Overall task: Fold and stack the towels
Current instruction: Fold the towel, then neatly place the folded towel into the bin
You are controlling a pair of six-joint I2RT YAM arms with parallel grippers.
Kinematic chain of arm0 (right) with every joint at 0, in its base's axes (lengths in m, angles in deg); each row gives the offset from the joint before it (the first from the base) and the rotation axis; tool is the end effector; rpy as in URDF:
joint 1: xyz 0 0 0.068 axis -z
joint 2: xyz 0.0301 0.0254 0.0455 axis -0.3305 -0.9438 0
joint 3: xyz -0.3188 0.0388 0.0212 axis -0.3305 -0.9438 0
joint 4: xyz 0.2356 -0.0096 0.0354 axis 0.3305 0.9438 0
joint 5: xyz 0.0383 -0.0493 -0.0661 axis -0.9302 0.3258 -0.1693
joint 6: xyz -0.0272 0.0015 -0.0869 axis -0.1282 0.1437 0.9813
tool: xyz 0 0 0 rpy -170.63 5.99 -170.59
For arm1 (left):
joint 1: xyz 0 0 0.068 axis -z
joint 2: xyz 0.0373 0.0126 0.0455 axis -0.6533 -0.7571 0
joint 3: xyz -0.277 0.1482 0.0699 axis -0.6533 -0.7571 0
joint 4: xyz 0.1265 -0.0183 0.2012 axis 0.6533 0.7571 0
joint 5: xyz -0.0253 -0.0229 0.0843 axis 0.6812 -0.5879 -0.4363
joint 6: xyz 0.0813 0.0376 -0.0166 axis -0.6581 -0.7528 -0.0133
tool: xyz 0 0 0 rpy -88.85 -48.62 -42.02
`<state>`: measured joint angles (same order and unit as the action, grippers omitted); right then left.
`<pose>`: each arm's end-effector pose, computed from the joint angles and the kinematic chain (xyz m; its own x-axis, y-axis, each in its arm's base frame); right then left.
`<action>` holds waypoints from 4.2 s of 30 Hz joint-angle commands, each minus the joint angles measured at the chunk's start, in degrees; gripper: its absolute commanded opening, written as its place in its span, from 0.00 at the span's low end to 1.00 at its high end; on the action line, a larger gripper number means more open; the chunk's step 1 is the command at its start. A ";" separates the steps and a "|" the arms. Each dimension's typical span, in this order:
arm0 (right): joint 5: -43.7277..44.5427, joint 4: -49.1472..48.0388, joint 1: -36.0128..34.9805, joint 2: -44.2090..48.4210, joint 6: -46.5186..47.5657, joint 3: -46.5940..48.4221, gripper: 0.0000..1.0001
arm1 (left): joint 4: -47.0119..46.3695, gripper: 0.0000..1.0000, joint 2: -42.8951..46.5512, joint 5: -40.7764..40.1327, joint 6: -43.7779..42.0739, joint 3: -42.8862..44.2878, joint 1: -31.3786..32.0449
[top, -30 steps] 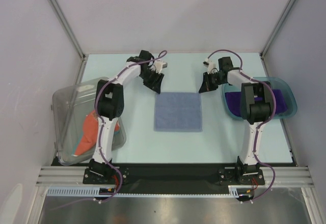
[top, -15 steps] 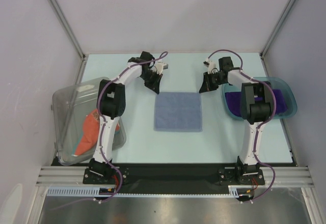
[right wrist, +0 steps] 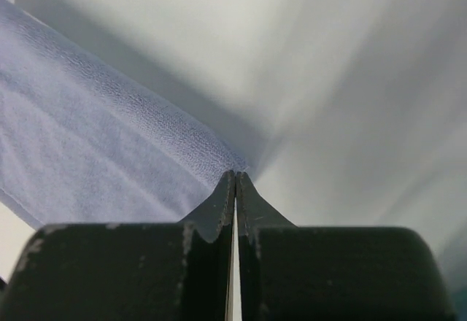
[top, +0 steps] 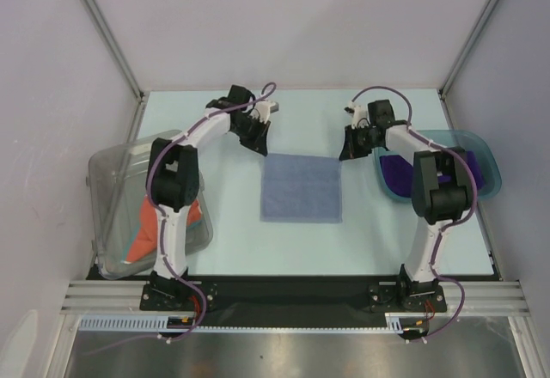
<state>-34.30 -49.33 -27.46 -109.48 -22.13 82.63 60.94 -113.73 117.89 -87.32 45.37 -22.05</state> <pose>0.4293 0.1016 0.2089 -0.7887 -0.2139 -0.5764 -0.4727 0.8105 0.3459 0.4564 -0.1962 0.2080 -0.7330 0.4541 -0.5064 0.6518 0.6817 -0.3323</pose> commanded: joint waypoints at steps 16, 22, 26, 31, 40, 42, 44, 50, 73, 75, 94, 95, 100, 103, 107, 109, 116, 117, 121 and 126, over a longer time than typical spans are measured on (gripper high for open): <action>22.00 -4.83 -9.58 31.42 -14.18 -27.77 0.00 | -12.02 0.00 31.03 -3.50 5.87 -33.86 5.95; 22.18 -2.72 -12.66 37.22 -20.69 -32.96 0.00 | -11.32 0.00 32.89 -7.19 8.25 -40.65 9.47; 23.93 -1.13 -13.46 38.72 -23.94 -35.77 0.00 | -10.61 0.00 33.15 -7.37 9.30 -42.76 10.52; 23.23 -2.19 -15.30 41.18 -26.75 -39.37 0.00 | -10.44 0.00 33.95 -8.42 10.36 -44.61 12.02; 23.41 -3.07 -17.24 43.03 -29.66 -42.10 0.00 | -9.30 0.00 34.48 -9.75 10.36 -46.54 13.60; 24.03 -3.33 -17.24 43.11 -30.10 -42.98 0.00 | -8.95 0.00 34.30 -10.27 10.27 -46.81 13.86; 23.59 -4.03 -17.41 42.85 -30.36 -43.77 0.00 | -9.03 0.00 34.12 -10.54 10.36 -46.98 14.22; 24.64 -4.39 -17.77 43.29 -30.63 -44.83 0.24 | -8.69 0.33 34.91 -12.73 11.76 -46.90 15.27; 17.79 -12.21 -17.85 41.45 -34.32 -47.55 0.22 | -22.22 0.43 34.04 -11.76 32.77 -52.96 15.80; 18.40 -11.16 -17.77 41.27 -33.79 -46.77 0.22 | -21.08 0.44 33.16 -13.16 33.12 -51.48 15.80; 16.82 -19.32 -10.74 30.99 -25.80 -38.50 0.23 | -20.80 0.50 22.27 -14.67 33.12 -38.11 13.52; 16.73 -19.59 -10.47 29.42 -25.19 -38.33 0.23 | -21.16 0.50 21.56 -14.41 33.12 -38.02 13.08; 17.88 -17.14 -10.38 28.87 -22.28 -35.95 0.23 | -20.90 0.51 20.15 -12.82 32.16 -36.27 11.05; 18.05 -13.28 -10.82 32.03 -23.41 -34.47 0.24 | -19.05 0.54 22.51 -11.95 31.72 -34.77 11.05; 19.54 -7.12 -11.87 35.37 -27.80 -33.49 0.36 | -14.93 0.58 26.38 -11.94 30.14 -31.52 11.05; 18.85 -6.84 -12.66 36.95 -29.39 -34.45 0.50 | -12.91 0.59 29.02 -12.82 29.61 -31.25 11.05; 19.72 -10.01 -15.04 34.86 -35.72 -37.71 0.68 | -13.33 0.61 34.55 -18.10 31.10 -39.23 11.05; 20.94 -10.10 -15.13 34.33 -36.42 -37.80 0.68 | -15.95 0.60 34.82 -15.57 32.14 -42.47 11.14; 23.23 -10.71 -15.92 31.78 -36.34 -37.97 0.67 | -22.47 0.55 35.09 -10.71 34.96 -49.78 11.58; 23.59 -13.69 -17.76 29.58 -35.99 -40.34 0.63 | -23.45 0.51 33.78 -12.55 35.93 -52.87 11.67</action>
<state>-12.18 -59.95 -43.88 -78.90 -57.36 43.57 41.75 -80.18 104.77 -53.20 -7.31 -10.53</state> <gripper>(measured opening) 0.646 0.522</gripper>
